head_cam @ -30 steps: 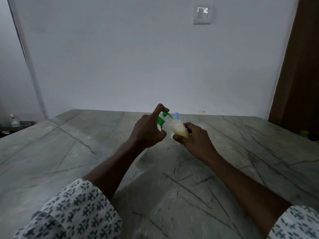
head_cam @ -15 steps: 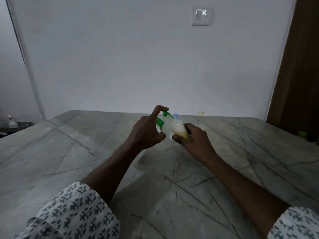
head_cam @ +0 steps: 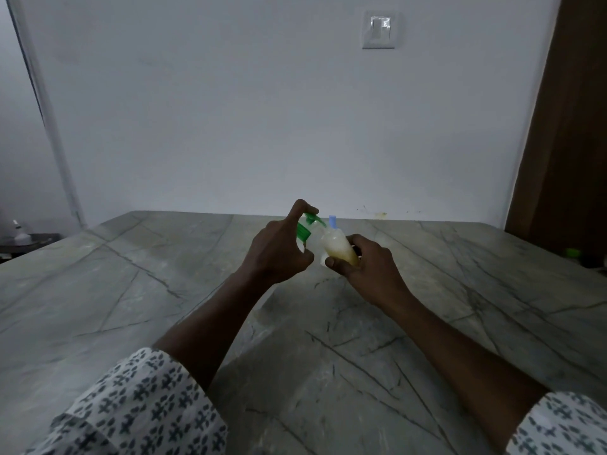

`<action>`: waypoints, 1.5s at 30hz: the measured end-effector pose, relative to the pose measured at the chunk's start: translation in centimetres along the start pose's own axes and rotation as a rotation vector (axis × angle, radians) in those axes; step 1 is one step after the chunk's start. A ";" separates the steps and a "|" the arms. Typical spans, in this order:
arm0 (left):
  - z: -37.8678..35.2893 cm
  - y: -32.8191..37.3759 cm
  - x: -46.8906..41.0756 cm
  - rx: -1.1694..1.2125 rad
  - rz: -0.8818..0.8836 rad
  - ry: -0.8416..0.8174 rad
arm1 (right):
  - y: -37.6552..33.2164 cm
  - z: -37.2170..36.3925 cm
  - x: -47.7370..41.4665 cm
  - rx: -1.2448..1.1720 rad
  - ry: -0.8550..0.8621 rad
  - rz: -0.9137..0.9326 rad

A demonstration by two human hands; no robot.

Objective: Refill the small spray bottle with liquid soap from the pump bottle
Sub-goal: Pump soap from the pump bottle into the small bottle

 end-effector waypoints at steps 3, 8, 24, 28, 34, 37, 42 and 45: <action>0.1 0.1 0.2 0.011 -0.014 -0.012 | 0.1 0.3 -0.1 -0.008 0.018 -0.007; 0.3 0.1 0.3 0.002 -0.031 -0.015 | 0.0 0.7 -0.1 -0.003 0.039 0.010; -0.1 0.3 0.0 -0.007 0.029 0.046 | -0.1 0.1 -0.1 -0.007 0.025 0.014; 0.0 0.0 0.0 -0.033 0.016 0.010 | 0.1 0.2 -0.1 -0.004 0.026 0.002; 0.3 0.3 0.2 -0.018 -0.020 -0.012 | 0.1 0.4 -0.2 -0.015 0.039 -0.002; 0.3 0.4 0.1 -0.005 -0.015 0.009 | 0.1 0.3 -0.2 -0.007 0.039 0.003; 0.0 0.5 0.2 -0.005 -0.007 0.064 | -0.1 0.1 0.0 -0.004 0.022 0.012; -0.1 0.5 0.1 0.006 -0.013 0.063 | -0.2 0.0 -0.1 -0.006 0.019 0.005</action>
Point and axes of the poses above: each hand's wrist, its own x-axis away from the middle knuckle, its own z-axis out of the back of the hand, y = z × x, the point moved 3 cm from there along -x, towards the middle knuckle, and after that the axes turned 4 degrees about -y, right-handed, at the moved point
